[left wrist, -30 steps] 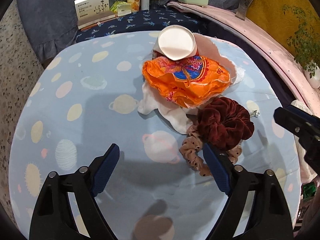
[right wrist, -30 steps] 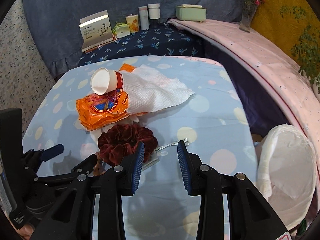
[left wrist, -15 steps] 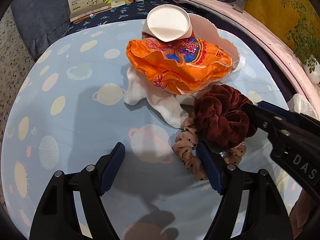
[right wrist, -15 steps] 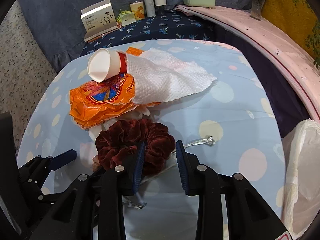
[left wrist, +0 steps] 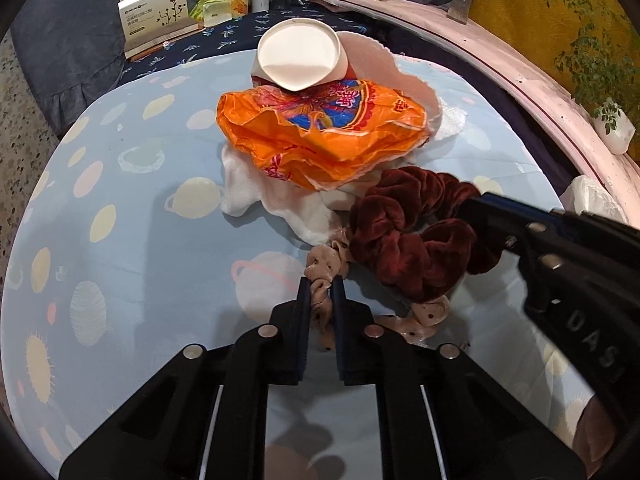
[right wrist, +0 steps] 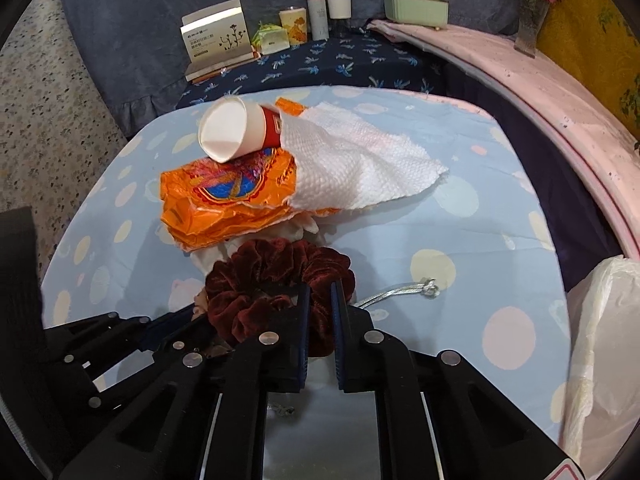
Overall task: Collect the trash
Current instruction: 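Grasp the beige beaded scrunchie with the left tool while the right tool grasps the dark red scrunchie, then carry both scrunchies over the bin and open both tools to drop them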
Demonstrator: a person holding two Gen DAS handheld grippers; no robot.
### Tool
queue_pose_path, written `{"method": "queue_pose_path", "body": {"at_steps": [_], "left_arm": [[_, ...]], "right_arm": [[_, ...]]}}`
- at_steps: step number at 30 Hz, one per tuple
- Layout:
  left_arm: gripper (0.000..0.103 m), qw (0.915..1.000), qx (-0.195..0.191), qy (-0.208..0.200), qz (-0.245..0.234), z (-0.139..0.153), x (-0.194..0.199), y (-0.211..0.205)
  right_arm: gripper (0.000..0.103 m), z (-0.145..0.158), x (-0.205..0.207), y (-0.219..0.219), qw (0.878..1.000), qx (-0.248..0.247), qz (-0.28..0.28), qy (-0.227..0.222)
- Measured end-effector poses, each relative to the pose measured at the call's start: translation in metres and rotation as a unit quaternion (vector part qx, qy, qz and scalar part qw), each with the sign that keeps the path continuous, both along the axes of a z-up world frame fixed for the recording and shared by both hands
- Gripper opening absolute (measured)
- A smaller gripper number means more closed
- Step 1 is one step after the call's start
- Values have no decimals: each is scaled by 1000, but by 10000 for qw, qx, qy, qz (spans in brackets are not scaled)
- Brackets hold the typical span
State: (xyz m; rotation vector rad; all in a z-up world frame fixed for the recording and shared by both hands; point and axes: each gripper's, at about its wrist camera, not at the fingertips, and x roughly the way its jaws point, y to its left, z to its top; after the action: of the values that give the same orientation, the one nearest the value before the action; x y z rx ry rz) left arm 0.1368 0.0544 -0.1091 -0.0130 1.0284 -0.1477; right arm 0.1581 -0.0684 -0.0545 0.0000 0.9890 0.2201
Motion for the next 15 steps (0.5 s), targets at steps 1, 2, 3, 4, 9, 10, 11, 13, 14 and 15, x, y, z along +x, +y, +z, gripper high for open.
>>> {"method": "queue_pose_path", "body": {"at_steps": [1, 2, 3, 4, 9, 10, 11, 13, 14, 15], "left_arm": [[9, 10000, -29, 6, -6, 1, -1, 0], [9, 10000, -63, 16, -18, 2, -2, 0], [9, 10000, -89, 18, -27, 3, -3, 1], [9, 9999, -107, -2, -36, 6, -5, 1], [9, 9997, -126, -176, -124, 26, -13, -8], [9, 9996, -126, -217, -155, 30, -15, -11], [9, 9994, -127, -262, -189, 35, -17, -15], [9, 9990, -136, -331, -261, 43, -20, -22], [9, 9987, -135, -379, -308, 49, -22, -27], [9, 9984, -135, -426, -357, 54, -24, -32]], "right_arm": [[9, 6, -2, -3, 10000, 7, -14, -61], [9, 11, -3, -6, 9999, 8, -38, -112], [9, 16, -4, -10, 9998, 14, -76, -170], [9, 22, -5, -15, 9997, 12, -123, -226], [9, 52, -11, -42, 9979, -26, -400, -515], [9, 58, -13, -48, 9972, -40, -461, -580], [9, 62, -14, -52, 9967, -46, -505, -627], [9, 72, -18, -61, 9957, -75, -581, -722], [9, 77, -21, -65, 9950, -98, -617, -784], [9, 83, -23, -68, 9943, -111, -642, -840]]}}
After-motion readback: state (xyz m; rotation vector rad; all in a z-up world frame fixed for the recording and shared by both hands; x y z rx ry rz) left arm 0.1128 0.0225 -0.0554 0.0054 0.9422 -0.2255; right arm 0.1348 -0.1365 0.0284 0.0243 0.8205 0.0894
